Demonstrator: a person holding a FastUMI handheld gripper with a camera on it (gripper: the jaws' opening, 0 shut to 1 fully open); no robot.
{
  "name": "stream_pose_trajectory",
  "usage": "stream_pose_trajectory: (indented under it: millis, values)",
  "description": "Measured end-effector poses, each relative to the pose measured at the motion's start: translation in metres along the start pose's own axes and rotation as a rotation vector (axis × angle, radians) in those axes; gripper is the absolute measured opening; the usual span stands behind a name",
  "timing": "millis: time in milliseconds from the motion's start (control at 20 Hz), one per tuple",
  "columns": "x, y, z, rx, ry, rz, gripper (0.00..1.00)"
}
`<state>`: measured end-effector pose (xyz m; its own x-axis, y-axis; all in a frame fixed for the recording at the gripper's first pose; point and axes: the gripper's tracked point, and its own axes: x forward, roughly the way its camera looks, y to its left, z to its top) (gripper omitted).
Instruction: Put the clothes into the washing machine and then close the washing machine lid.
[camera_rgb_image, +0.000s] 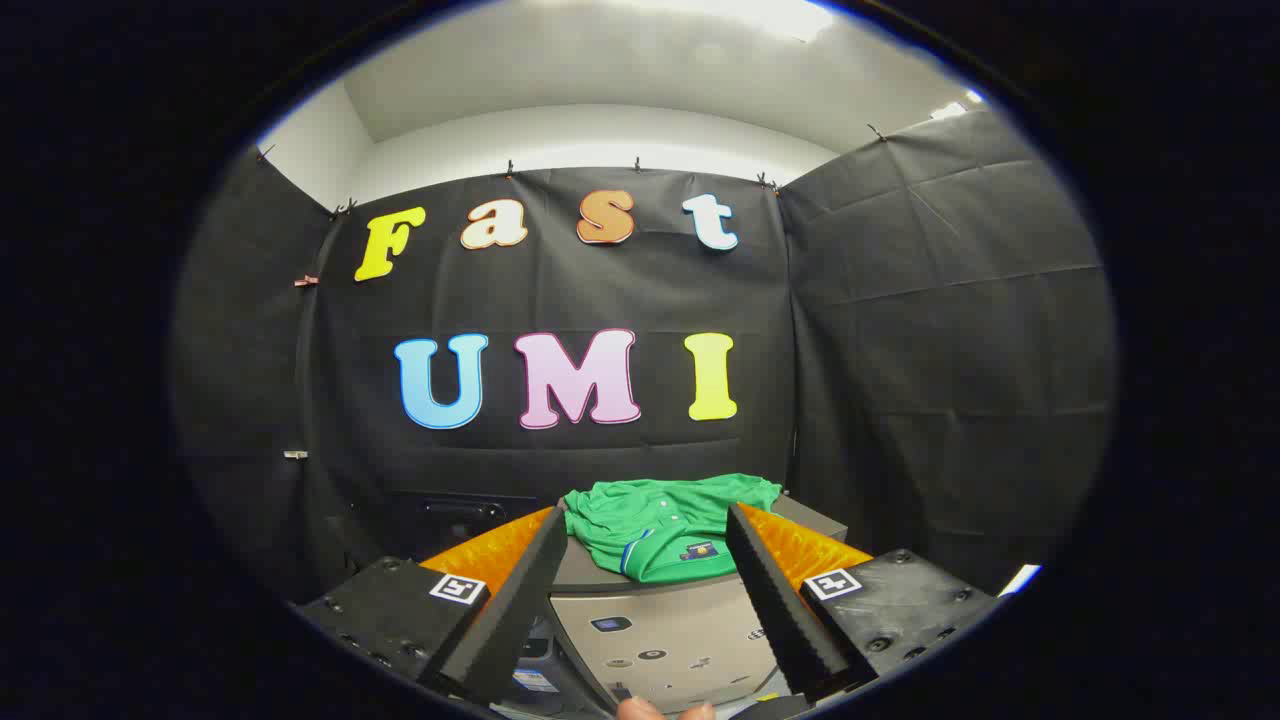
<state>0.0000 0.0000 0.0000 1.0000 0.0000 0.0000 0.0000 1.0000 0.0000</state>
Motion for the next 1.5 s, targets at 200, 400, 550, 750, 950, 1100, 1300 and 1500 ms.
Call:
stream_pose_trajectory:
  millis: [200, 400, 550, 750, 950, 1100, 1300, 1500]
  values:
    - [0.011, -0.007, 0.004, 0.010, -0.025, -0.050, 0.99]
    - [0.022, -0.013, 0.009, 0.022, -0.045, -0.120, 1.00]
    - [0.020, -0.007, 0.008, 0.058, -0.057, -0.129, 0.99]
    - [0.017, 0.004, 0.001, 0.051, -0.039, -0.093, 1.00]
    - [0.025, -0.011, 0.006, -0.015, -0.019, -0.076, 1.00]
    - [0.043, -0.019, 0.009, -0.060, 0.028, -0.039, 1.00]
    - [0.091, -0.018, -0.004, -0.041, 0.178, 0.066, 1.00]
    - [0.160, -0.023, -0.038, -0.022, 0.373, 0.100, 1.00]
